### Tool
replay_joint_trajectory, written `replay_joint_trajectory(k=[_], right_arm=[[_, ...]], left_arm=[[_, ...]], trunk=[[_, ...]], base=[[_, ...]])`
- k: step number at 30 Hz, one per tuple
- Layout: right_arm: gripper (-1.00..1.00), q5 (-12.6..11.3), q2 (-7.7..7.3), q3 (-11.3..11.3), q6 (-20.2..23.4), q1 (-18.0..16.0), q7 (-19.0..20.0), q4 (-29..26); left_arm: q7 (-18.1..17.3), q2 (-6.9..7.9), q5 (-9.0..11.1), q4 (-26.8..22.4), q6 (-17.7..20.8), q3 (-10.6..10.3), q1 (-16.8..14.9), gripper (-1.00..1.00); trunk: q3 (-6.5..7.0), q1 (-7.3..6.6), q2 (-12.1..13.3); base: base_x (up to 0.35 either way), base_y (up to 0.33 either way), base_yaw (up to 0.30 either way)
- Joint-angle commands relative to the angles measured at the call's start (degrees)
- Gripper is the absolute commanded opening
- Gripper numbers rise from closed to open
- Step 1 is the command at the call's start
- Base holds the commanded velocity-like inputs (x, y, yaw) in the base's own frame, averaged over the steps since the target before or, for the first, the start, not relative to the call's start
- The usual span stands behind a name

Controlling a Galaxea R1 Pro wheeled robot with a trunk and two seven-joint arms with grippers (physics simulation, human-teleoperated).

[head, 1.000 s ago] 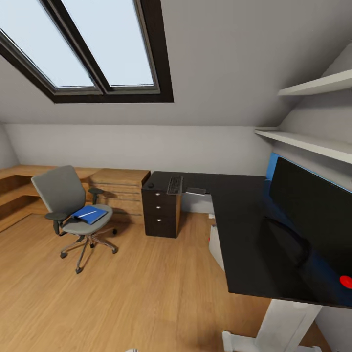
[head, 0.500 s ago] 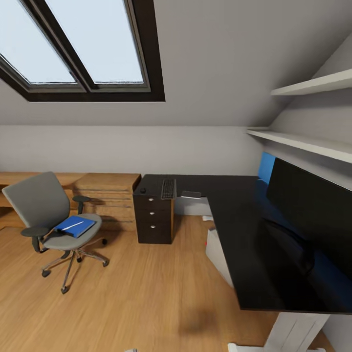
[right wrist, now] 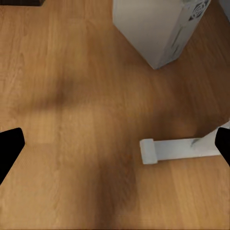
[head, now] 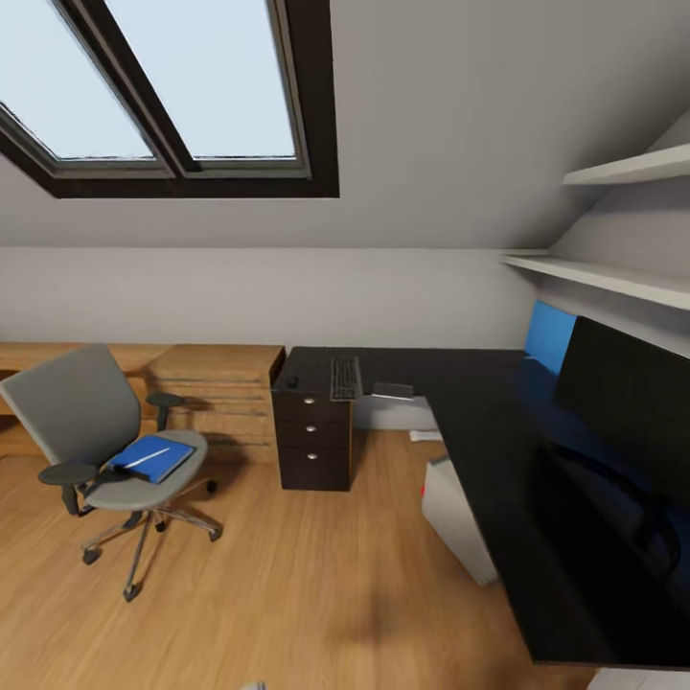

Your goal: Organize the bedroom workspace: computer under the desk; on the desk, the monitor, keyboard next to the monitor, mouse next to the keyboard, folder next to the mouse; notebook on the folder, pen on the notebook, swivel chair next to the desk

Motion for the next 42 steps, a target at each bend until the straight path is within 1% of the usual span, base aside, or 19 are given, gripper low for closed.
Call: replay_joint_trajectory(k=[1, 7, 13, 14, 16, 20, 32, 42], right_arm=[[1.0, -0.27, -0.05, 0.47, -0.14, -0.05, -0.47, 0.28], [1.0, -0.32, -0.28, 0.4, -0.13, -0.05, -0.51, 5.07], [1.0, -0.35, -0.36, 0.39, -0.08, -0.05, -0.53, 12.86], [1.0, -0.37, -0.33, 0.39, 0.0, -0.05, -0.52, 15.22], [1.0, -0.39, -0.28, 0.39, 0.17, -0.01, -0.48, 17.27], [1.0, -0.46, -0.35, 0.4, 0.22, 0.02, -0.46, 18.56], [1.0, -0.47, -0.36, 0.41, 0.22, 0.04, -0.45, 19.17], [1.0, -0.56, -0.36, 0.39, 0.22, 0.04, -0.45, 19.14]], left_arm=[[0.27, 0.04, 0.61, -0.04, -0.35, -0.48, -0.07, 1.0], [0.28, 0.0, 0.62, -0.04, -0.35, -0.49, -0.08, 1.0], [0.27, -0.02, 0.62, -0.04, -0.35, -0.53, -0.07, 1.0], [0.27, -0.06, 0.62, -0.04, -0.35, -0.54, -0.07, 1.0], [0.24, -0.09, 0.62, -0.04, -0.35, -0.54, -0.07, 1.0], [0.24, -0.12, 0.62, -0.04, -0.35, -0.6, -0.07, 1.0], [0.24, -0.19, 0.7, -0.04, -0.3, -0.62, -0.07, 1.0], [0.27, -0.2, 0.65, -0.04, -0.33, -0.69, -0.07, 1.0]], trunk=[[-0.08, 0.04, -0.06], [-0.08, 0.04, -0.06], [-0.08, 0.04, -0.06], [-0.08, 0.04, -0.06], [-0.08, 0.04, -0.06], [-0.08, 0.04, -0.06], [-0.08, 0.04, -0.06], [-0.08, 0.04, -0.06]], base=[[0.261, 0.247, 0.0], [0.261, 0.246, 0.0], [0.267, 0.237, 0.0], [0.269, 0.234, 0.0], [0.27, 0.233, 0.0], [0.271, 0.231, 0.0], [0.287, 0.206, 0.0], [0.315, 0.101, 0.0]])
